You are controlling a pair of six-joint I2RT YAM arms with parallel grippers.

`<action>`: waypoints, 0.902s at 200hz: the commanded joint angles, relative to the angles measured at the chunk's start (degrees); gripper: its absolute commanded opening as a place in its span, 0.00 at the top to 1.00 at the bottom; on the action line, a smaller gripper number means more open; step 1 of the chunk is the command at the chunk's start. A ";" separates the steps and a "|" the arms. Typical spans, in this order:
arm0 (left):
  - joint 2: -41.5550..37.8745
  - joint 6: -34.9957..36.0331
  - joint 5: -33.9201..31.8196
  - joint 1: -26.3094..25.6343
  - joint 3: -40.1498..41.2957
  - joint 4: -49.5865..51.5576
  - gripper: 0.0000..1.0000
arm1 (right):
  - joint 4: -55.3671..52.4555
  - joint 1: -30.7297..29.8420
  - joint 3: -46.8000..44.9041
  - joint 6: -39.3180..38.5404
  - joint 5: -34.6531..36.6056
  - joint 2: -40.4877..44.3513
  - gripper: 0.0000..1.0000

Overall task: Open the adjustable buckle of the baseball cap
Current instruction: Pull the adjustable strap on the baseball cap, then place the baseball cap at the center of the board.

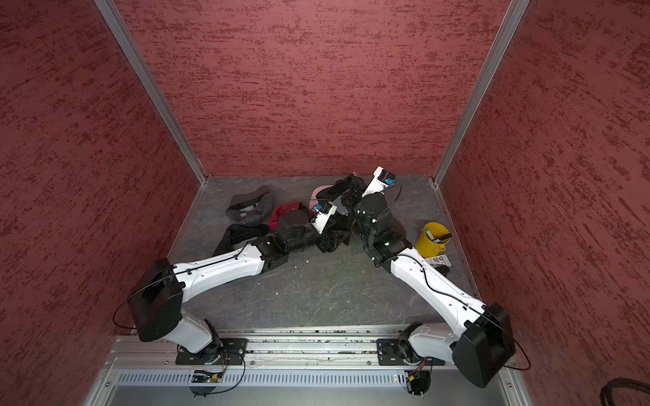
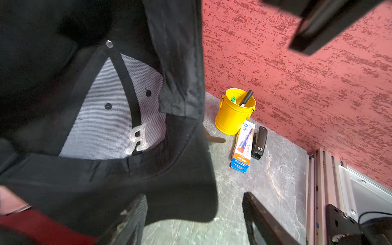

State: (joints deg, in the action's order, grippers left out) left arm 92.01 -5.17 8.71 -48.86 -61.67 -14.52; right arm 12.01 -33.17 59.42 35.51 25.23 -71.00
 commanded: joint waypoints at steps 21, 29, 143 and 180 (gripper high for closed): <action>7.51 -5.06 1.82 1.31 -0.98 -16.94 0.26 | -3.32 -0.03 3.16 3.31 1.97 -0.53 1.00; 8.67 -5.23 2.56 1.40 -1.54 -18.23 0.26 | -3.82 -0.02 3.16 3.79 2.38 -0.45 1.00; 13.08 -6.17 5.16 2.01 -6.54 -13.34 0.71 | -5.09 -0.39 1.76 6.35 4.55 0.49 1.00; 10.36 -6.34 6.32 2.43 -5.79 -6.40 1.00 | -2.75 -0.35 0.46 4.14 2.12 0.64 1.00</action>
State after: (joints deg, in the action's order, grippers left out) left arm 104.55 -11.75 13.65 -46.59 -67.61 -27.66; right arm 5.69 -33.30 60.14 41.39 28.27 -71.50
